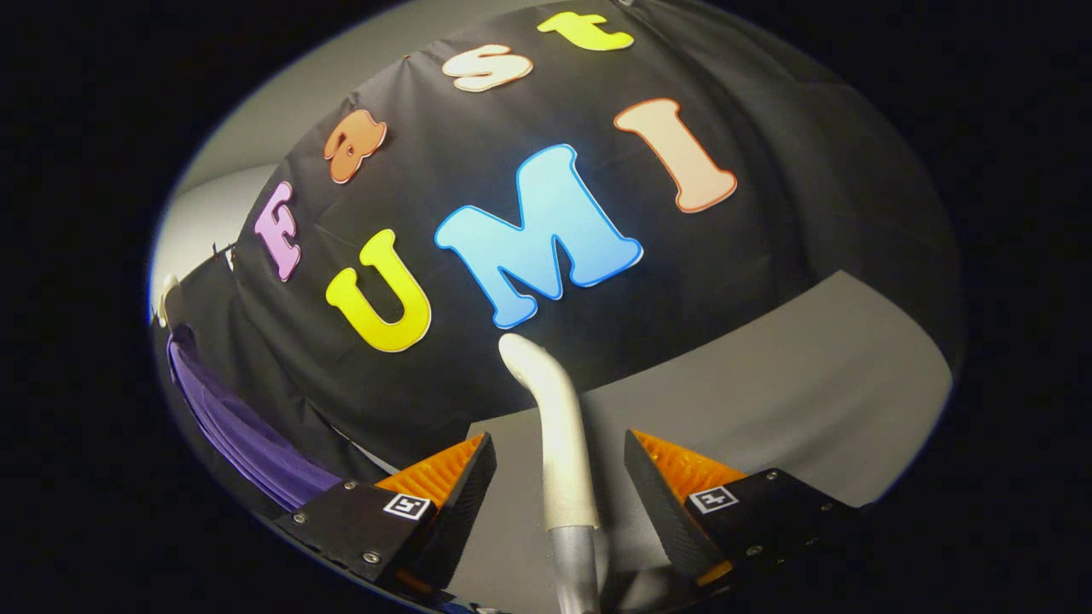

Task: Iron the clothes twice with a garment steamer, once on the left side and once on the right side.

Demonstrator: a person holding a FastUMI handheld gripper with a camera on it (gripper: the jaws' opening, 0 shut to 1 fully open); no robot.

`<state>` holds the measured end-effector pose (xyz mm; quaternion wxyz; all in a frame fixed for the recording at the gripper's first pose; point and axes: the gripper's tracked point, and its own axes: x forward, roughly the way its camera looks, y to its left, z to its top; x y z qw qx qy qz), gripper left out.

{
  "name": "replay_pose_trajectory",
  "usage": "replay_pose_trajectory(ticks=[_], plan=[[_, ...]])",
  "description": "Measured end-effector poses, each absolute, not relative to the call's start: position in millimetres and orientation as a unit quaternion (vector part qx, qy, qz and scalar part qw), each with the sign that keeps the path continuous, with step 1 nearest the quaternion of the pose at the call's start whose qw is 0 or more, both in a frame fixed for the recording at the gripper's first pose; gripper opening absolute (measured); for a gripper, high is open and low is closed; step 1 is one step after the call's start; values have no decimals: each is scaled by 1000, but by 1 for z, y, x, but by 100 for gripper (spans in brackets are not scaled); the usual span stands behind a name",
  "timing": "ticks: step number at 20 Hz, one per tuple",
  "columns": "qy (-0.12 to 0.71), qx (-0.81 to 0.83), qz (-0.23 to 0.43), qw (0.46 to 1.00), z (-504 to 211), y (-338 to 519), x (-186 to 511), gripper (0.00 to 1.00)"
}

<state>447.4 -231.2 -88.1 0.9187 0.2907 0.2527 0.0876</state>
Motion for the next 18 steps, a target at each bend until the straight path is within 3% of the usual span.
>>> replay_pose_trajectory(ticks=[11,14,18], plan=[[346,356,130,858,-135,-210,468,94],[349,380,134,846,-136,-209,472,87],[373,416,155,815,-137,-195,474,64]])
